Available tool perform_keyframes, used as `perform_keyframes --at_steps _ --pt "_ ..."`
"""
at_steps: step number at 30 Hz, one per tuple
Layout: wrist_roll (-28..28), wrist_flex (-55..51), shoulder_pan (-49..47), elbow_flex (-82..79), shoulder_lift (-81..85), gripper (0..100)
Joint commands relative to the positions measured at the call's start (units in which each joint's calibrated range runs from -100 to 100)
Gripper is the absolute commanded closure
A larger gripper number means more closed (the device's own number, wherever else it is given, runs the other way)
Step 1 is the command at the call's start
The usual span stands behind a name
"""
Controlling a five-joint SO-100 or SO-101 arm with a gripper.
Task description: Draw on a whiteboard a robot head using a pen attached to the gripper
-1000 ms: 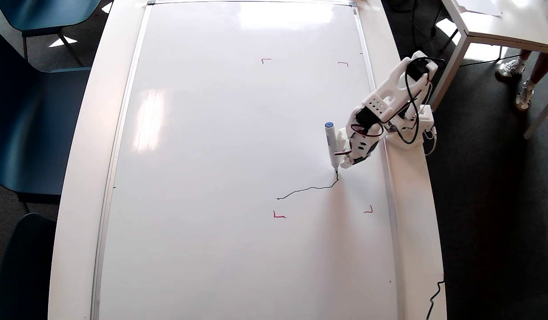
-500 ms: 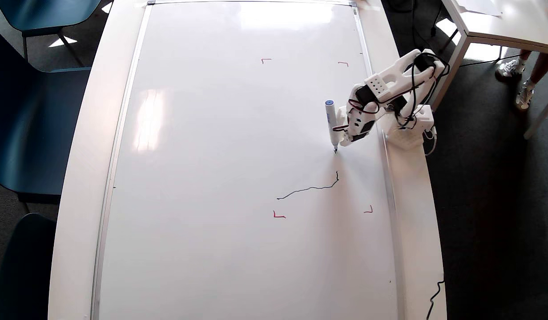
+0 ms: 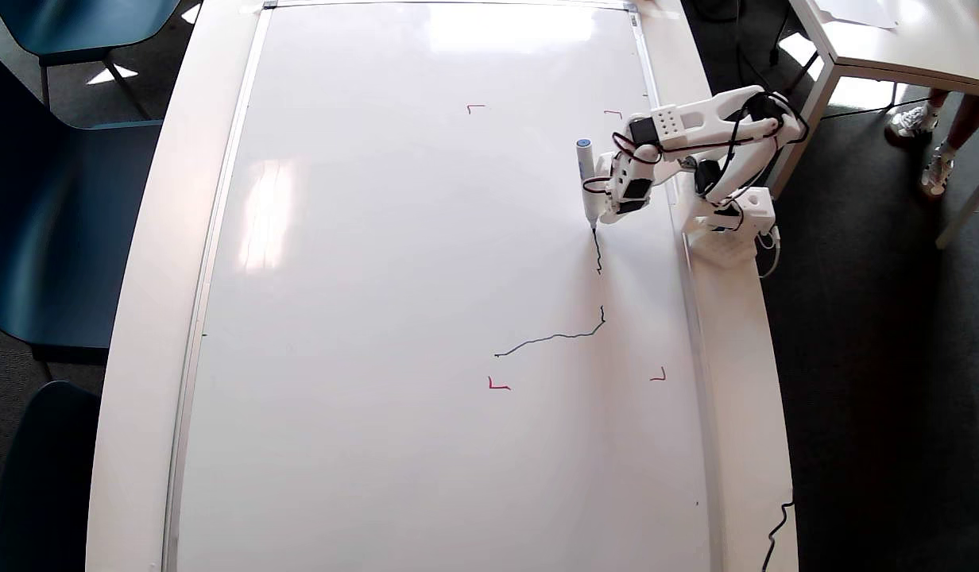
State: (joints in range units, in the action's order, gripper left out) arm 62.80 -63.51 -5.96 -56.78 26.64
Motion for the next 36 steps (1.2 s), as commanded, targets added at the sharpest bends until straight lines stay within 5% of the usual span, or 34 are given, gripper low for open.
perform_keyframes --at_steps 1,20,36 --pt "2.7 -0.4 5.3 0.2 0.6 99" --pt "12.7 1.0 24.8 2.7 -2.0 99" --pt "8.4 10.8 19.1 27.4 -25.8 99"
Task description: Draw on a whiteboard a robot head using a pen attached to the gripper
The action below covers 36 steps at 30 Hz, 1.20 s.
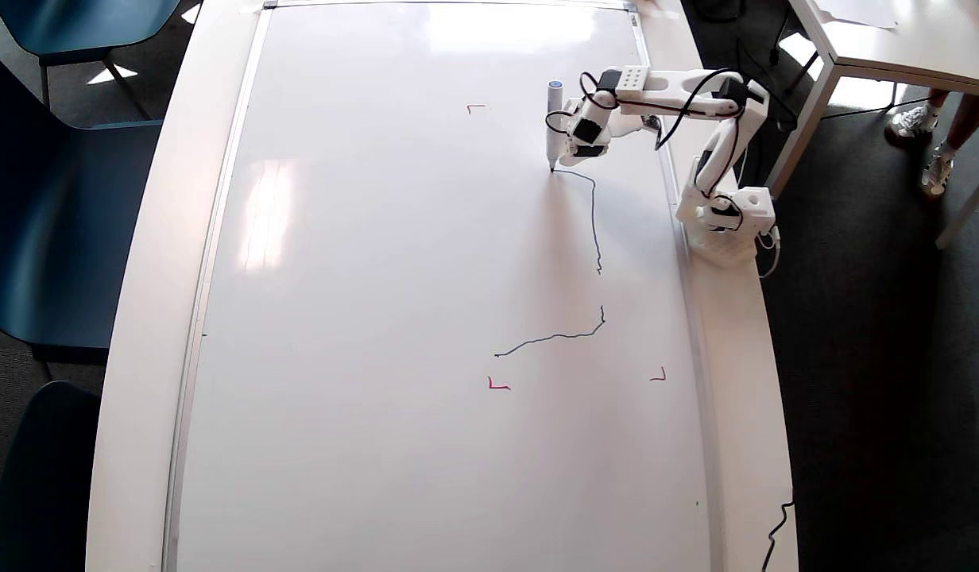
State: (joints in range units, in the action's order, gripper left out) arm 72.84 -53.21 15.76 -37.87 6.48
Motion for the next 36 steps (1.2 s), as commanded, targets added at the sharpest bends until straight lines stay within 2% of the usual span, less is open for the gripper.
perform_keyframes --at_steps 1,13,20,36 --pt "-2.0 0.4 -3.2 10.7 -7.2 99" --pt "-3.0 0.4 -6.5 33.1 -23.8 99" --pt "-6.7 -0.1 -11.5 34.5 -25.2 99" --pt "-16.8 0.1 -33.0 34.9 -26.9 99"
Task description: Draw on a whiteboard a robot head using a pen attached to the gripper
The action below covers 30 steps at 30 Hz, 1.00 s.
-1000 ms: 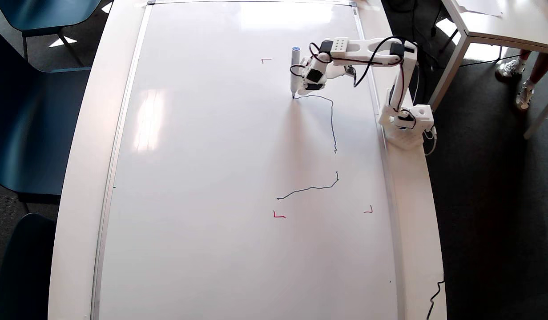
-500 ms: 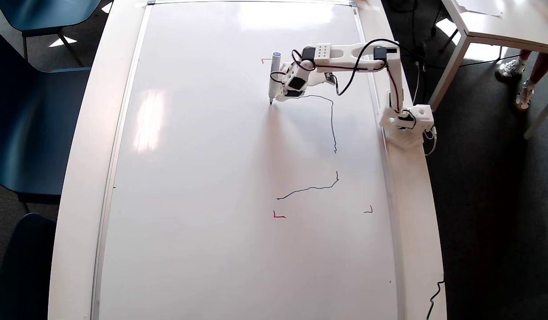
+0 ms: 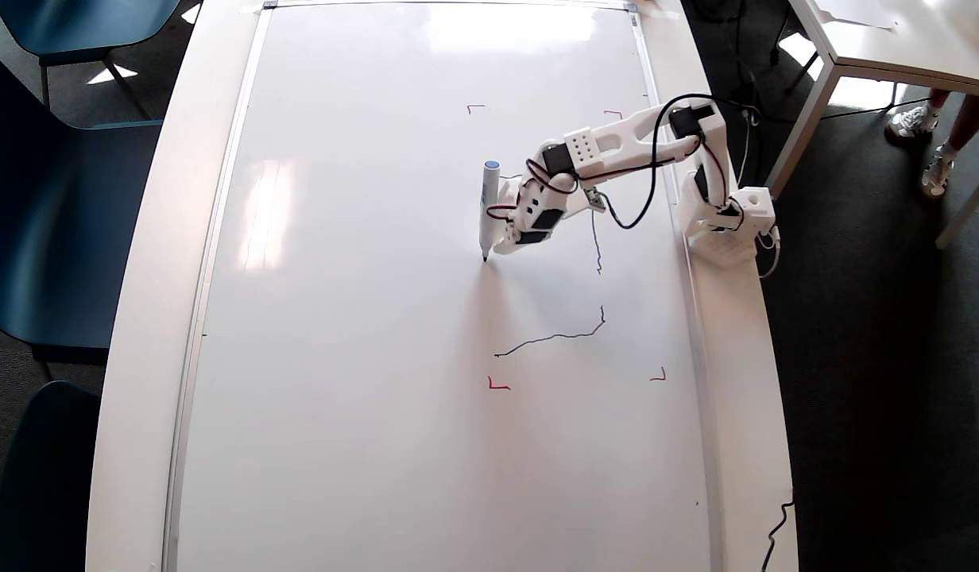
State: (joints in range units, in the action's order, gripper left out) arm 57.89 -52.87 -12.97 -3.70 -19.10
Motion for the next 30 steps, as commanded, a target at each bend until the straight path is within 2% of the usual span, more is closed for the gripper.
perform_keyframes --at_steps 1,13,30 --pt "-2.2 0.0 -5.2 1.4 -2.2 99" --pt "-7.4 -0.8 -15.5 18.4 -14.7 99" --pt "-9.5 -1.1 -19.7 20.0 -13.8 99"
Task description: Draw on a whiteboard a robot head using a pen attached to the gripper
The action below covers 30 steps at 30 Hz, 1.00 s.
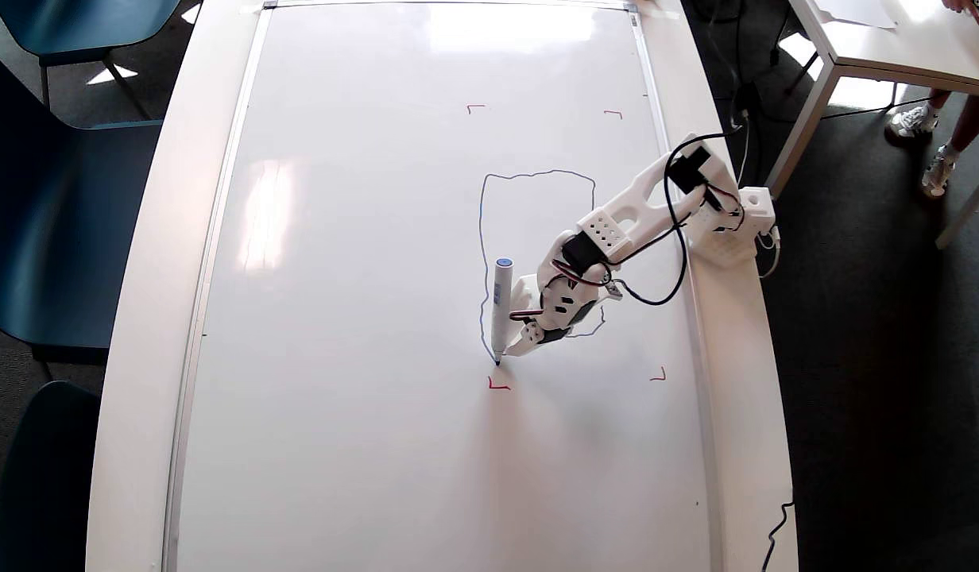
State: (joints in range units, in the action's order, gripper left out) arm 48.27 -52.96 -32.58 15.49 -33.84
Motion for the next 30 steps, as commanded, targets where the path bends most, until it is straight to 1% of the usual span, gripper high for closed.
perform_keyframes --at_steps 1,6,7,11,14,18,25,30 --pt "0.1 -1.9 0.4 1.5 1.6 99" --pt "0.2 -12.6 1.2 9.5 5.5 99" --pt "0.2 -16.0 1.8 11.2 6.3 99" --pt "0.3 -23.2 3.8 11.1 9.1 99" --pt "0.7 -26.2 5.3 11.1 10.3 99" --pt "1.4 -24.8 6.9 9.3 9.9 99" --pt "1.4 -18.7 6.9 1.2 10.1 99" --pt "1.0 -17.1 6.2 1.2 9.9 99"
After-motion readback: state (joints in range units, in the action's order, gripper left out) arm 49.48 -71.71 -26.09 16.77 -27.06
